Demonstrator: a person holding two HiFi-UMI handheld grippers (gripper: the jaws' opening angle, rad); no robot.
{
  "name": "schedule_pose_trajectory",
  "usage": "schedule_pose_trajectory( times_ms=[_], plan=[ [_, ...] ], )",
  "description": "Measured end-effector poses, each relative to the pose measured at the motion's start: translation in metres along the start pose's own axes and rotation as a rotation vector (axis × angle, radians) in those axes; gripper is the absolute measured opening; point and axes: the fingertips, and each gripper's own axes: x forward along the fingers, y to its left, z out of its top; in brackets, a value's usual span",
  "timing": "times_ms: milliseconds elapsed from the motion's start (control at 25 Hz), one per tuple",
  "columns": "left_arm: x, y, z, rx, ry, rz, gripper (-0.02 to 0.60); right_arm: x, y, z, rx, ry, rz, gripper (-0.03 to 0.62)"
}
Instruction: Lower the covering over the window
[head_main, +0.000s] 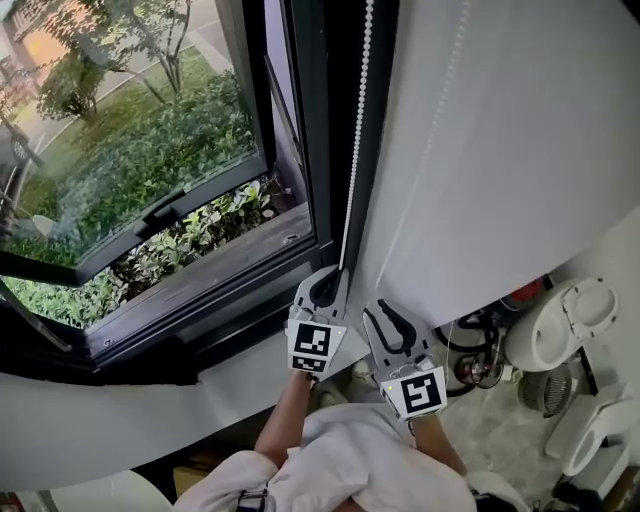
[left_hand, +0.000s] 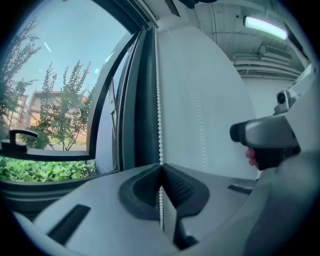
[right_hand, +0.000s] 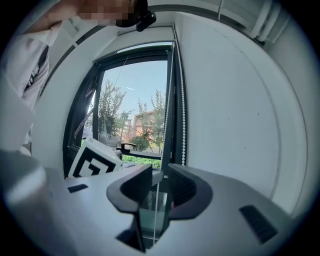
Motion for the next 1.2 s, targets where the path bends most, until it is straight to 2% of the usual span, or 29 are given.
schedule_pose_trajectory(
  times_ms=[120, 280, 560, 720, 920, 1000, 1200],
  plan=[
    [-0.010, -0.005, -0.006, -0.003, 0.011, -0.005, 0.014, 0.002, 0.003, 0.017, -0.008, -0.043, 0.026, 0.061],
    [-0.023, -0.012, -0.008, 0.002, 0.016, -0.011, 0.014, 0.010, 0.012, 0.045, -0.014, -0.109, 0.070, 0.066],
    [-0.040, -0.025, -0.013, -0.021, 0.016, -0.028, 0.014, 0.032, 0.018, 0.076, -0.041, -0.139, 0.122, 0.077],
    [-0.047, -0.032, -0.014, -0.039, 0.013, -0.050, 0.014, 0.040, 0.017, 0.083, -0.065, -0.124, 0.147, 0.088],
    [-0.054, -0.037, -0.013, -0.054, 0.011, -0.075, 0.014, 0.046, 0.021, 0.094, -0.063, -0.154, 0.173, 0.084],
    [-0.057, -0.038, -0.013, -0.056, 0.009, -0.078, 0.014, 0.046, 0.023, 0.097, -0.061, -0.163, 0.181, 0.009],
    [-0.064, -0.037, -0.017, -0.068, 0.011, -0.077, 0.014, 0.043, 0.029, 0.094, 0.015, -0.179, 0.199, -0.002]
  ],
)
